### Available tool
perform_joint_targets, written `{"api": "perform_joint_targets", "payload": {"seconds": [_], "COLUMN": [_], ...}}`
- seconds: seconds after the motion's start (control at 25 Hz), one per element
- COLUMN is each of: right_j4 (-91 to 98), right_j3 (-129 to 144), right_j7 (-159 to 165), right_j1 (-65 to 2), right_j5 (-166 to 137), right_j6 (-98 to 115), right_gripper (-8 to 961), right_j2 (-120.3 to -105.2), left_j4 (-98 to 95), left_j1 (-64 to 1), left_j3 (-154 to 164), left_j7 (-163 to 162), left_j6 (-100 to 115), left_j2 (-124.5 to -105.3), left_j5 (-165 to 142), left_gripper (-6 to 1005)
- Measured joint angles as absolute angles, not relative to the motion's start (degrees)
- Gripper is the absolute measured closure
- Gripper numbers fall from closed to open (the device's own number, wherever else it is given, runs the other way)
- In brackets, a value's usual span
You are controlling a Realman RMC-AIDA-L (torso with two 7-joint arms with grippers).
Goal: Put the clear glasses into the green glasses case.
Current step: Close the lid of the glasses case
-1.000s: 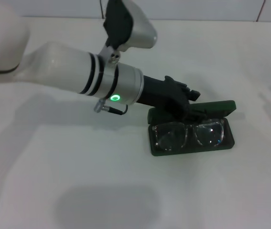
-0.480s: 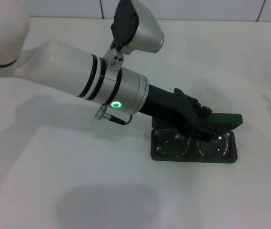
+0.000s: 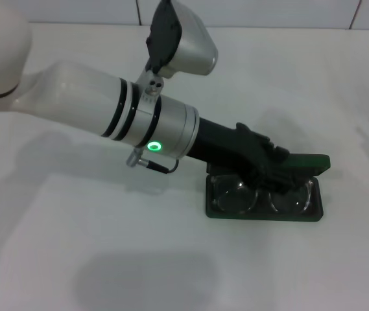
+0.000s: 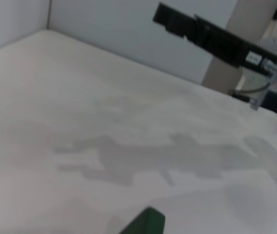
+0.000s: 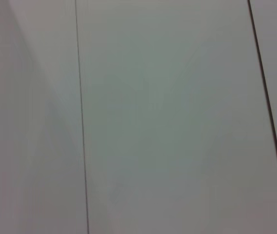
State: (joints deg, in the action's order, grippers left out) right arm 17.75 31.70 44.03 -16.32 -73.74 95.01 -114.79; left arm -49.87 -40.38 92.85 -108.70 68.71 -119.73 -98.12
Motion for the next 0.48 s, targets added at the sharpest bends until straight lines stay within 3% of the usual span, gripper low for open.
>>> {"api": "perform_joint_targets", "payload": {"seconds": [0.48], "right_j4": [17.8], "right_j3": [31.9], "right_j7": [44.0], "right_j1": [-16.5], "right_j5": [-73.7], "right_j6": [95.0], "right_gripper": [623], "right_j2": [-114.86], "left_j4": [-50.1], "left_j1": [-40.6], "left_j3": [92.8], "left_j7": [-108.7], "left_j6": [65.0], "left_j2": [-119.77], "left_j5": [-98.8], "left_gripper": [397]}}
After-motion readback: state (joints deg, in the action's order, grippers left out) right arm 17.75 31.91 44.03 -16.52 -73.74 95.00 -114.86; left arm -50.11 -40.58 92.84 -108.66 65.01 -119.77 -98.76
